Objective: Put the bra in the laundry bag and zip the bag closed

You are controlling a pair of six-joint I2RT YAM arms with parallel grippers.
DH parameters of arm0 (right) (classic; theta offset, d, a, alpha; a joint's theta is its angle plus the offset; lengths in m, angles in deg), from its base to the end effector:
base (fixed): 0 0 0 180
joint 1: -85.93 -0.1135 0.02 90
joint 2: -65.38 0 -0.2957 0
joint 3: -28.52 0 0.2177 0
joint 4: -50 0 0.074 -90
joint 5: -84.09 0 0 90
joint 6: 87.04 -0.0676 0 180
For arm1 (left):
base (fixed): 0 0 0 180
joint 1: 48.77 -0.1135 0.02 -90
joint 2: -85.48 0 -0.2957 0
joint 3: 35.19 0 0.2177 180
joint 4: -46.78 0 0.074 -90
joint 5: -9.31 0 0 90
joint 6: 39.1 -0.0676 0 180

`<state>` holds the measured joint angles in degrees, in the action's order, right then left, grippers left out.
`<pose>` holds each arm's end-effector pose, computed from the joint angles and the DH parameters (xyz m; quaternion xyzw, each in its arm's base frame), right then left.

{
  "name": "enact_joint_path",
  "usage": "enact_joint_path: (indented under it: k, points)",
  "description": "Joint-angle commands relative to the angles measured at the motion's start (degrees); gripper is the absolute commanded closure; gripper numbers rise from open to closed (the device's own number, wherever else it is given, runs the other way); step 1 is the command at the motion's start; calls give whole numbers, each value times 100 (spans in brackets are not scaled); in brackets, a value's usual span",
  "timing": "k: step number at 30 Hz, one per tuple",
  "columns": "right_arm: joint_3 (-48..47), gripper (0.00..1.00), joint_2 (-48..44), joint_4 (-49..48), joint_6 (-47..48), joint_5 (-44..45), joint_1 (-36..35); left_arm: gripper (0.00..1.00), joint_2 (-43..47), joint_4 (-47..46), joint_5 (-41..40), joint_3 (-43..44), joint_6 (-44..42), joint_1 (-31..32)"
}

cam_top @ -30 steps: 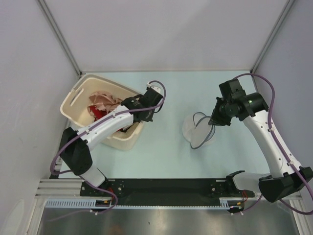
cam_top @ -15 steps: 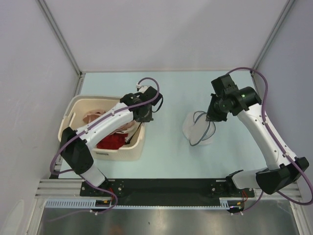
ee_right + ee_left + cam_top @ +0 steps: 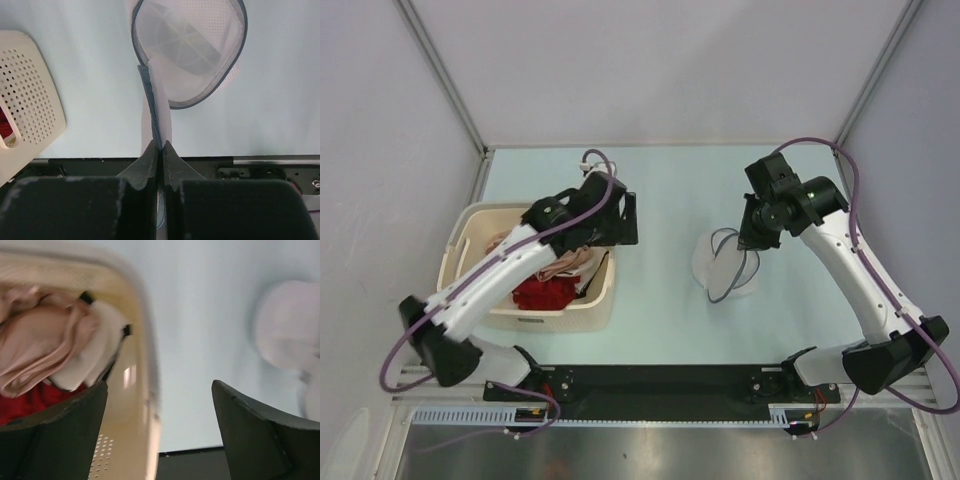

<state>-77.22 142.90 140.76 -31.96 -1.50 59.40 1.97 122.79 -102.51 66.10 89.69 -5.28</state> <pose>0.1930 0.0905 0.3797 0.0801 0.9674 0.0890 0.2230 0.2102 -0.1648 0.3575 -0.0130 0.9458 -0.0397 0.3222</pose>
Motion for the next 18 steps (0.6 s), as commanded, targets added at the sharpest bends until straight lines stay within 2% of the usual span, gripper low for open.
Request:
enact_joint_path:
  k: [1,3,4,5,6,7,10,16,18]
  points:
    - [-79,94,62,-234,-50,-255,-29,10,1361,-3045,2126,-573,-1372,352]
    - [-79,93,71,-348,-146,-378,-37,9,1810,-4237,2655,-1408,-1740,905]
    - [-79,93,114,-409,-251,-605,-2,4,1916,-5217,2570,-1672,-1847,1142]
    - [-88,92,141,-427,-305,-642,7,2,1960,-5645,2552,-2083,-1953,1449]
    - [-88,93,158,-445,-349,-677,16,1,1900,-6223,2630,-2200,-2119,1548]
    - [-97,92,176,-471,-419,-730,33,0,1804,-6386,2709,-2254,-2208,1610]
    - [-88,92,194,-550,-577,-835,130,0,1242,-6484,3114,-2044,-2542,1760]
    - [-36,93,88,-673,-779,-1160,323,0,275,-6045,2825,-1437,-3122,1997]
    - [61,92,-16,-743,-894,-1283,341,2,37,-5643,2833,-1253,-3131,2015]
